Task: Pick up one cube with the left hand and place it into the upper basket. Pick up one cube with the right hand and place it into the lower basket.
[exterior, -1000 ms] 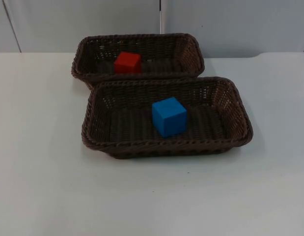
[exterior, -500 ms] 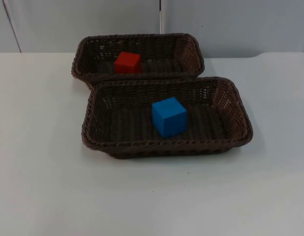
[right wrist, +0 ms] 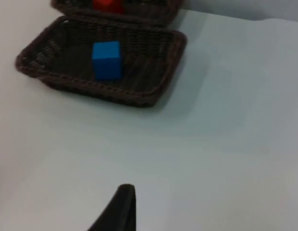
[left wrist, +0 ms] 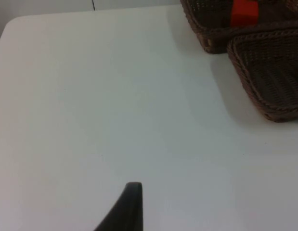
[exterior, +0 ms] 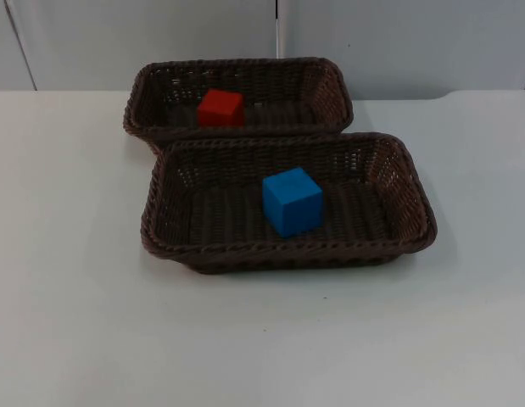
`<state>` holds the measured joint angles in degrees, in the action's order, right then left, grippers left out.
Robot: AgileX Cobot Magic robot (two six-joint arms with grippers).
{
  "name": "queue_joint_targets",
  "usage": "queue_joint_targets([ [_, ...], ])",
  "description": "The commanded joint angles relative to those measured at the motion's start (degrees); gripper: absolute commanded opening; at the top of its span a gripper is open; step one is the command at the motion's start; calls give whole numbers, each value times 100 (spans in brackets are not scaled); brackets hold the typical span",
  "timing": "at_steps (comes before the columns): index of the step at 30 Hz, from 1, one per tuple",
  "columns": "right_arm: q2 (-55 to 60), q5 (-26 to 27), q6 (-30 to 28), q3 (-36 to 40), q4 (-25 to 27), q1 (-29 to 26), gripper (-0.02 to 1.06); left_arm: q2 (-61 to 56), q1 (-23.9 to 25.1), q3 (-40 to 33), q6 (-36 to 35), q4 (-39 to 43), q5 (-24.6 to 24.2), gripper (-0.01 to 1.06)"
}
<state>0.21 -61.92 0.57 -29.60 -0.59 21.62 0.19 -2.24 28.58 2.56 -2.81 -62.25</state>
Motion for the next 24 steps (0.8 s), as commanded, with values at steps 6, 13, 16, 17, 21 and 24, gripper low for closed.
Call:
queue_joint_targets([
  [6, -21, 8, 3, 16, -9, -899, 105, -19, 9, -27, -24, 29, 63, 105],
  [13, -21, 8, 3, 16, -9, -1447, 105, -19, 9, -27, -24, 29, 63, 105],
  [16, -21, 8, 3, 16, -9, -1607, 105, -19, 9, -27, -24, 29, 63, 105],
  [17, -21, 8, 3, 16, -21, -1640, 105, -19, 9, -27, -24, 29, 63, 105],
  [21, -21, 8, 3, 16, -11, -1651, 105, -19, 9, -27, -24, 29, 63, 105],
  [24, -21, 8, 3, 16, -11, -1651, 105, -19, 9, -27, -24, 29, 63, 105],
])
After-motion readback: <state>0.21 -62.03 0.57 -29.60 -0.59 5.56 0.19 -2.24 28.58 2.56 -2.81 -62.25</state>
